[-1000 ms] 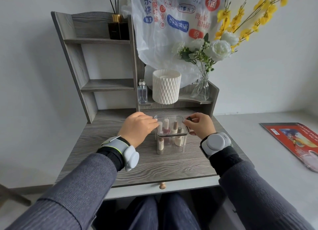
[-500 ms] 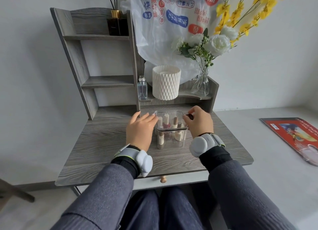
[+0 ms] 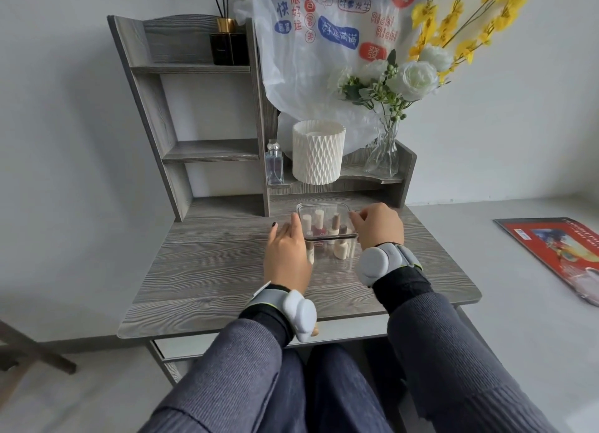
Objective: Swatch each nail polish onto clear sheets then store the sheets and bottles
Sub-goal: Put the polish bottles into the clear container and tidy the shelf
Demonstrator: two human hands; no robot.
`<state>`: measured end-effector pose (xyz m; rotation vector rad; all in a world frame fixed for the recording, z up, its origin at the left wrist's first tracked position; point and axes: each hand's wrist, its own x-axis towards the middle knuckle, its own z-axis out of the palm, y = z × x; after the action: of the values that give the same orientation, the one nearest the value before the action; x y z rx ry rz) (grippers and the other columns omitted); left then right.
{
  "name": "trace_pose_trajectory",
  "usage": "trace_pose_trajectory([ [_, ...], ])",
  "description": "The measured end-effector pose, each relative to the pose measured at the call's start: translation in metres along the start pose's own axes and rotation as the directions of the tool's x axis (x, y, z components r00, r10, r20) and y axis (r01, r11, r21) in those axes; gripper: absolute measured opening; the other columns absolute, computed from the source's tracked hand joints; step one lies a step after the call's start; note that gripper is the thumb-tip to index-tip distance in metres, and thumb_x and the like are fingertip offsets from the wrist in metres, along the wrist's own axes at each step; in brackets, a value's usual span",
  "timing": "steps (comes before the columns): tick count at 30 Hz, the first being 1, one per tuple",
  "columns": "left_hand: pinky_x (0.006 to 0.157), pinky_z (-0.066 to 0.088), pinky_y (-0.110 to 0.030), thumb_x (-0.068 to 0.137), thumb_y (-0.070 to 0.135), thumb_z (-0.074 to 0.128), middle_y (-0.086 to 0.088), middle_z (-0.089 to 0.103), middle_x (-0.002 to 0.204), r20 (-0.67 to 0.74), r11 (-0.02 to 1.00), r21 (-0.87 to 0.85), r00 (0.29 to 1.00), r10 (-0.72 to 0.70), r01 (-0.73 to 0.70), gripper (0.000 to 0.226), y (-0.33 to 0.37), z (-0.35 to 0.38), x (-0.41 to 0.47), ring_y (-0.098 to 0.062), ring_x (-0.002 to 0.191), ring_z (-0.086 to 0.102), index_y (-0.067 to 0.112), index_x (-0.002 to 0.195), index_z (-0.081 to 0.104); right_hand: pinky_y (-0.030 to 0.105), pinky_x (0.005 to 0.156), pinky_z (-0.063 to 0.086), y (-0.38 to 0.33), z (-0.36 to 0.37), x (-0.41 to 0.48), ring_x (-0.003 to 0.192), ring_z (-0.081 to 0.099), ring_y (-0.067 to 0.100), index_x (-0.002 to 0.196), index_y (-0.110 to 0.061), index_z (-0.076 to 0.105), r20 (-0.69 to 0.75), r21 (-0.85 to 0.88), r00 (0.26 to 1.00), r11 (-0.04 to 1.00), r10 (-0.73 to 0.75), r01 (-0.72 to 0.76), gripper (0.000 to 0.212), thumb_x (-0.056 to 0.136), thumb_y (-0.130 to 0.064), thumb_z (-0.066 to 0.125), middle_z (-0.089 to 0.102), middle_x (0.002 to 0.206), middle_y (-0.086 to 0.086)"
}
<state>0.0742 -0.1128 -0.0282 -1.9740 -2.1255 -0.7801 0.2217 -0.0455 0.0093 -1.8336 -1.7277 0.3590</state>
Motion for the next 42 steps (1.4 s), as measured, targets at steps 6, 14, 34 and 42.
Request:
trace_pose_trajectory([
  [6,0.113,0.027,-0.036,0.09,0.02,0.05,-0.011,0.059,0.122,0.117,0.97,-0.15,0.977,-0.177,0.193,0.072,0.02,-0.02,-0.001,-0.027,0.123,0.046,0.009,0.151,0.013,0.025,0.05,0.027,0.003,0.002,0.003,0.054,0.037,0.023,0.058,-0.011,0.046,0.057,0.106,0.994,0.99,0.089,-0.095,0.044,0.094,-0.034,0.057,0.047,0.058,0.007],
  [14,0.094,0.044,-0.039,0.081,0.023,0.053,-0.01,0.059,0.081,0.133,0.921,-0.244,0.951,-0.28,0.305,0.066,0.026,-0.026,0.002,-0.033,0.095,0.057,0.013,0.144,0.035,0.026,0.053,0.029,0.008,0.002,0.011,0.052,0.038,0.023,0.059,-0.009,0.048,0.16,0.217,0.981,0.966,0.108,-0.142,0.042,0.092,-0.033,0.056,0.048,0.057,0.009],
  [34,0.089,0.035,-0.027,0.097,0.034,0.036,-0.006,0.052,0.138,0.3,0.583,-0.619,0.845,-0.443,0.526,0.051,-0.001,-0.049,0.012,-0.026,0.122,0.049,0.023,0.147,0.034,0.049,0.082,0.058,-0.022,0.027,0.01,0.066,0.066,0.029,0.067,0.005,0.066,0.201,0.441,0.976,0.881,0.087,-0.169,0.045,0.089,-0.035,0.063,0.069,0.065,0.015],
  [42,0.067,0.039,-0.01,0.098,0.022,0.038,-0.003,0.052,0.137,0.243,0.533,-0.665,0.826,-0.508,0.523,0.047,-0.038,-0.07,0.023,-0.011,0.087,0.055,0.02,0.145,0.037,0.052,0.08,0.058,-0.062,0.049,0.011,0.079,0.072,0.036,0.072,0.004,0.07,0.252,0.493,0.968,0.859,0.011,-0.138,0.038,0.084,-0.031,0.064,0.073,0.072,0.016],
])
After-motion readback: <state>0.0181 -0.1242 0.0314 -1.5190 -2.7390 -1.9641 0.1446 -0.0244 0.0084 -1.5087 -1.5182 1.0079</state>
